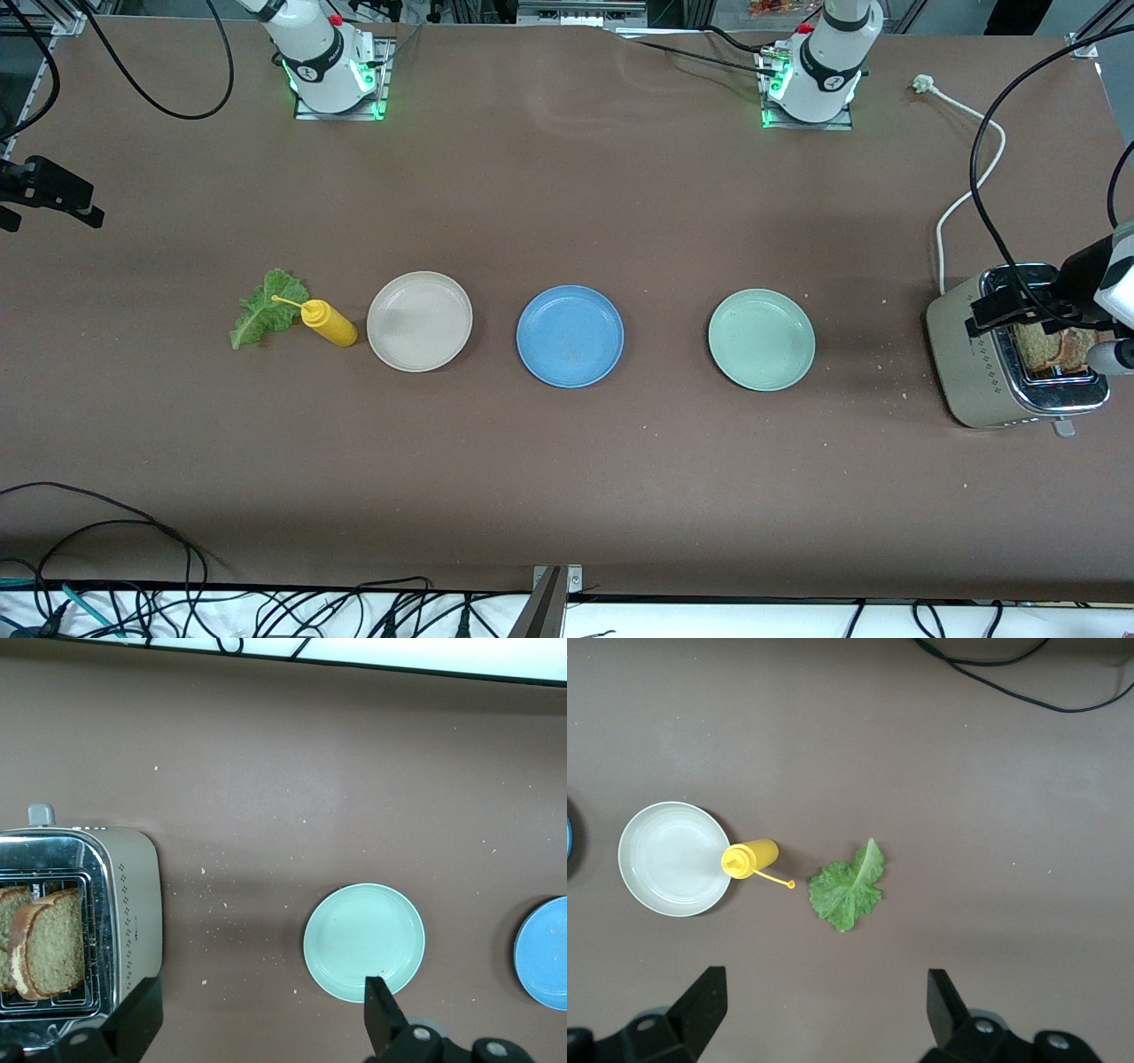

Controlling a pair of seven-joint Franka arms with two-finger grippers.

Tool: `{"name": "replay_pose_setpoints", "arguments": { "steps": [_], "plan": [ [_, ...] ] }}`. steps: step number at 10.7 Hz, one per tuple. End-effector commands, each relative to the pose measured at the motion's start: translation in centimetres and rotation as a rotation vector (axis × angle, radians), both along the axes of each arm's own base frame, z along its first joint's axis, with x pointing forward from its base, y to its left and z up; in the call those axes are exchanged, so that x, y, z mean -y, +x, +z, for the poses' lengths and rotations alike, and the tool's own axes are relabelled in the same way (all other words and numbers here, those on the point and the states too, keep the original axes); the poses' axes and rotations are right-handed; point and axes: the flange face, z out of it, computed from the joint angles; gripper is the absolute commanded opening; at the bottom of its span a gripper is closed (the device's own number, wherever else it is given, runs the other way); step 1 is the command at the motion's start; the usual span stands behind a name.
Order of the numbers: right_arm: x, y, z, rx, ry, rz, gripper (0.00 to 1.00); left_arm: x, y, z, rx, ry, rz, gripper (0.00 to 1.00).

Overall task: Make sandwich in blue plate with both arms
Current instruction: 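Lower the left gripper toward the bread slices in the toaster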

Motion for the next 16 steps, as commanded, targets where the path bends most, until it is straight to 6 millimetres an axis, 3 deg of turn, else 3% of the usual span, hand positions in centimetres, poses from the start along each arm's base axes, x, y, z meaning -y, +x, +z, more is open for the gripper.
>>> {"name": "replay_pose_setpoints", "arguments": {
  "steps": [1,4,7,9,13,16],
  "plan": [
    [0.0,0.1,0.6,0.007,0.016,0.003,1.00,0.1,-0.6,0.6,0.012,-0.016,-0.019,1.00],
    [0.1,0.1,0.6,0.007,0.016,-0.001,1.00,-0.3,-0.5,0.4,0.009,-0.002,-0.017,1.00],
    [-0.1,0.1,0.5,0.005,0.017,0.005,1.00,-2.3,-0.6,0.1,0.004,0.007,-0.045,1.00],
    [0.0,0.1,0.6,0.007,0.017,0.000,1.00,-5.8,-0.9,-0.6,-0.012,0.009,-0.061,1.00],
    [0.0,-0.1,0.6,-0.003,0.016,0.000,1.00,-11.7,-0.7,-3.5,-0.054,0.015,-0.010,1.00],
    [0.0,-0.2,0.7,-0.004,0.015,0.003,1.00,-13.1,0.2,-7.3,-0.115,0.056,-0.012,1.00]
  ]
}}
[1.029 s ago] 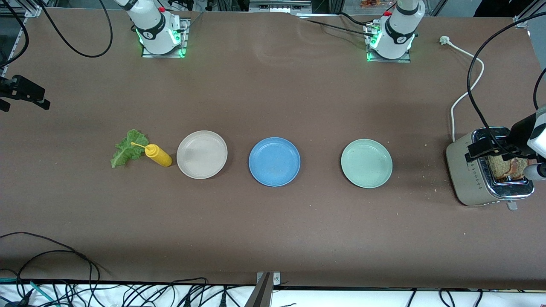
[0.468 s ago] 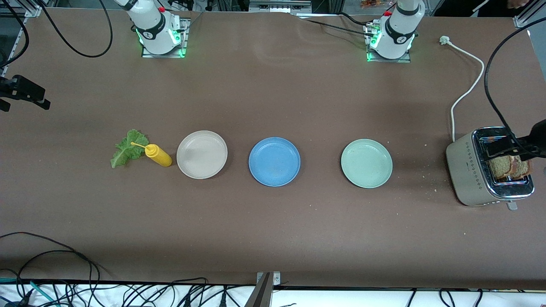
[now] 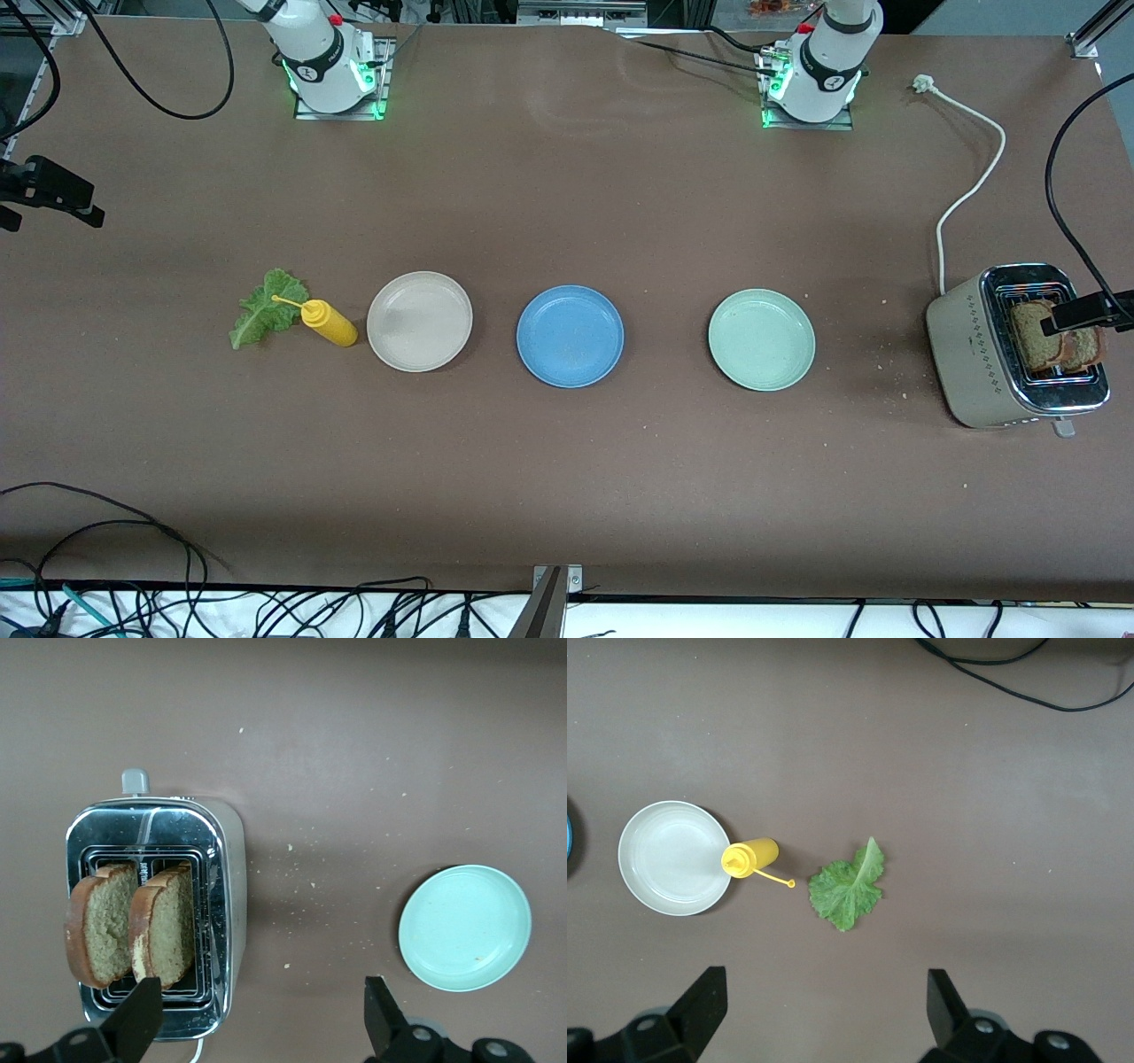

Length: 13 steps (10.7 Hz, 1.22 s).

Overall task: Make sandwich in blue plate with both arms
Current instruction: 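Lower the left gripper toward the bread slices in the toaster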

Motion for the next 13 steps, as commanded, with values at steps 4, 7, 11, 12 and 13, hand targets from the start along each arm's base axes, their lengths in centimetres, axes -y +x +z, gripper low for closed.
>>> {"name": "replay_pose_setpoints", "arguments": {
  "steps": [4,7,11,12,13],
  "plan": [
    [0.0,-0.1,0.5,-0.005,0.015,0.002,1.00,-4.5,0.7,-6.1,-0.089,0.036,0.020,1.00],
    [0.0,-0.1,0.5,-0.005,0.015,0.003,1.00,0.1,0.8,-2.9,-0.051,0.016,-0.027,1.00],
    [0.1,-0.1,0.5,-0.005,0.016,-0.001,1.00,5.0,-0.2,1.1,-0.025,-0.002,-0.093,1.00],
    [0.1,-0.1,0.5,-0.005,0.016,0.000,1.00,6.0,-0.3,1.2,-0.031,-0.008,-0.104,1.00],
    [0.1,0.0,0.4,-0.007,0.016,0.000,1.00,6.4,-0.3,1.2,-0.033,-0.010,-0.107,1.00]
  ]
}}
